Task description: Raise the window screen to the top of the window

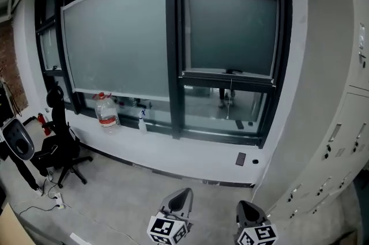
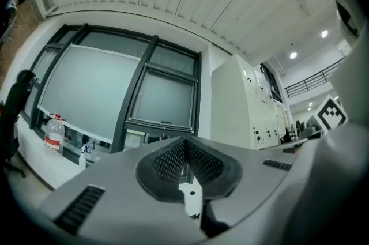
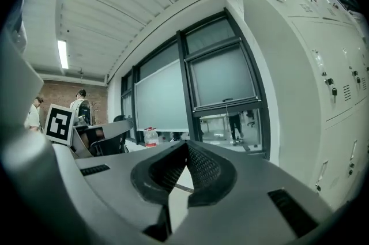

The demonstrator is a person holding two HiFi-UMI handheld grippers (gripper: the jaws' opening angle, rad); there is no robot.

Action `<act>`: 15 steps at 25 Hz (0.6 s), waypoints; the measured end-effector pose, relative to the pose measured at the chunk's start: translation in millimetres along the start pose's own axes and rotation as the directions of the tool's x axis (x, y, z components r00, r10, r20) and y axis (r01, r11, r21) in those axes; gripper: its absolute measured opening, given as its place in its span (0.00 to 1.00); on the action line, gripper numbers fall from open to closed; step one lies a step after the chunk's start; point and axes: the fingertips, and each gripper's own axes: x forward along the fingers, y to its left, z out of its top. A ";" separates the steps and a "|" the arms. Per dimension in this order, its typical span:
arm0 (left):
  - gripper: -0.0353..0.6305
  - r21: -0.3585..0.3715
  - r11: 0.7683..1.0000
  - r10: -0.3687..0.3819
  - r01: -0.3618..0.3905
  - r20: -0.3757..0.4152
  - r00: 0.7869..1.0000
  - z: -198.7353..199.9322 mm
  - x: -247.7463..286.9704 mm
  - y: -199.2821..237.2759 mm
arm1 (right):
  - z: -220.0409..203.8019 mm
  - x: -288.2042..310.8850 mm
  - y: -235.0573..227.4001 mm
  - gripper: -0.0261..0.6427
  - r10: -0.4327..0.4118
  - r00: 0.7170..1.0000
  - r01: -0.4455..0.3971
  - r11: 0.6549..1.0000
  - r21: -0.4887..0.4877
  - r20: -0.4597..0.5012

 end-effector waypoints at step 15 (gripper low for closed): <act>0.06 -0.056 0.998 0.011 -0.013 -0.035 0.999 -49.8 201.8 100.5 | 3.9 188.8 -118.8 0.05 -0.030 0.997 0.033 0.999 0.031 -0.072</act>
